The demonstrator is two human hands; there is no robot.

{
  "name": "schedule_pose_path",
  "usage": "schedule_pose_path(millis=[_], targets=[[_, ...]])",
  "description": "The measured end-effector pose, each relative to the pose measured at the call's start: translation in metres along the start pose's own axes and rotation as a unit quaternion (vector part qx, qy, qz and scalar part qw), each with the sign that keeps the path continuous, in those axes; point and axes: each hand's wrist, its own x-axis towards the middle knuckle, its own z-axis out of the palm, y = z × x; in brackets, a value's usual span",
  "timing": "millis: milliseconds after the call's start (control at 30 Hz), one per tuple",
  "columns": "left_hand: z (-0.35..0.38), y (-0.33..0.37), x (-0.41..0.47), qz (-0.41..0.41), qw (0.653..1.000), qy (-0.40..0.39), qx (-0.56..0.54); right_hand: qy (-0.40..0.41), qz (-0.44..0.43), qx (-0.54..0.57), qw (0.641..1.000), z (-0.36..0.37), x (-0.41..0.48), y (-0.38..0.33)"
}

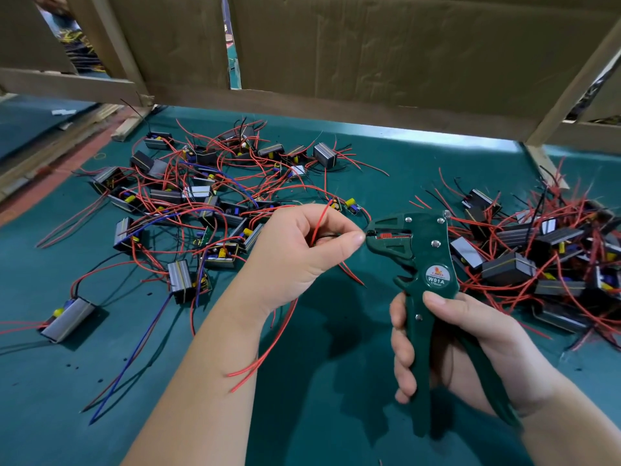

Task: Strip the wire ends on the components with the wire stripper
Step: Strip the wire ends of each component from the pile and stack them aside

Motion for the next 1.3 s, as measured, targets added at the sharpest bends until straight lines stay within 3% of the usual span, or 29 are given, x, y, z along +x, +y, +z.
schedule_pose_path(millis=[100,267,433,600,800,967,1100,1200,1300], targets=[[0.002,-0.002,0.001,-0.004,1.000,0.002,-0.002,0.046,-0.024,0.002,0.999,0.004,0.002,0.004],[0.002,-0.009,0.003,-0.046,0.999,-0.006,0.026,0.193,-0.044,-0.033,0.980,0.009,0.007,0.005],[0.007,-0.016,0.005,-0.085,0.996,-0.019,-0.001,0.203,-0.046,-0.026,0.978,0.008,0.005,-0.003],[0.003,-0.023,0.002,-0.104,0.988,-0.096,0.056,0.197,-0.043,-0.014,0.979,0.007,0.003,-0.002],[0.009,-0.018,0.006,-0.072,0.996,0.045,0.041,0.188,-0.050,0.000,0.981,0.006,0.003,-0.003],[0.018,-0.015,0.004,-0.078,0.995,0.061,-0.029,0.162,-0.064,-0.028,0.984,0.004,0.003,-0.001],[0.011,-0.012,0.008,-0.050,0.986,0.142,-0.072,0.134,-0.111,-0.033,0.984,0.001,0.003,-0.001],[-0.001,-0.010,0.010,-0.027,0.981,0.180,-0.069,0.139,-0.139,-0.014,0.980,-0.004,-0.001,-0.007],[-0.004,-0.009,0.009,-0.010,0.984,0.170,-0.046,0.167,-0.140,0.001,0.976,-0.007,-0.002,-0.010]])
